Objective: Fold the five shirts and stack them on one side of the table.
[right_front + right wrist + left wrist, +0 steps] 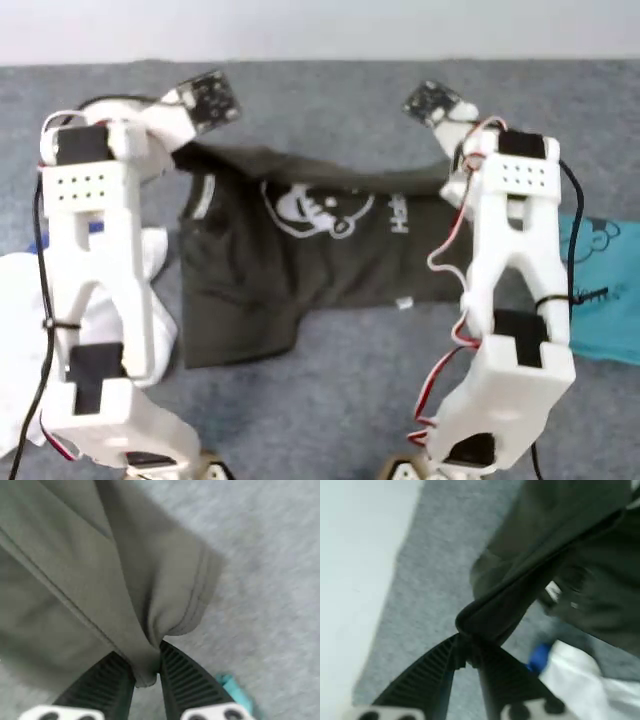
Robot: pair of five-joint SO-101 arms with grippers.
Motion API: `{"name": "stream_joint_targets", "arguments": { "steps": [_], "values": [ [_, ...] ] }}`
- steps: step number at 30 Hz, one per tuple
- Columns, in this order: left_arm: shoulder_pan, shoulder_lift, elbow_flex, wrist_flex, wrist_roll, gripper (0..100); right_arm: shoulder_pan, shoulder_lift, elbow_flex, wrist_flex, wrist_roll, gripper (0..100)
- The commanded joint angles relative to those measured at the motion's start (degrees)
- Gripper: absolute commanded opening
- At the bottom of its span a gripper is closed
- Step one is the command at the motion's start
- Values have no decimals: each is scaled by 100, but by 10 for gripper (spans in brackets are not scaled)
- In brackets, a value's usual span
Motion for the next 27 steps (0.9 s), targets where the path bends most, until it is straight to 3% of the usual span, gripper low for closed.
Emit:
{"name": "stream_joint_targets", "arguments": {
  "steps": [1,5,13,20,27],
  "values": [
    [-62,-431,-295,1055,-70,14,84,-92,-325,558,35,13],
    [-35,-457,-277,2057,-62,14,92,-66,-325,1015,26,15],
    [-281,-756,901,2066,-79,14,92,-57,-325,1789,44,15],
    [-246,-1354,2360,1960,-404,15,57,75,-316,1842,44,15],
    [-369,-1363,2536,2048,-413,39,92,347,-316,2035,35,16]
  ]
}}
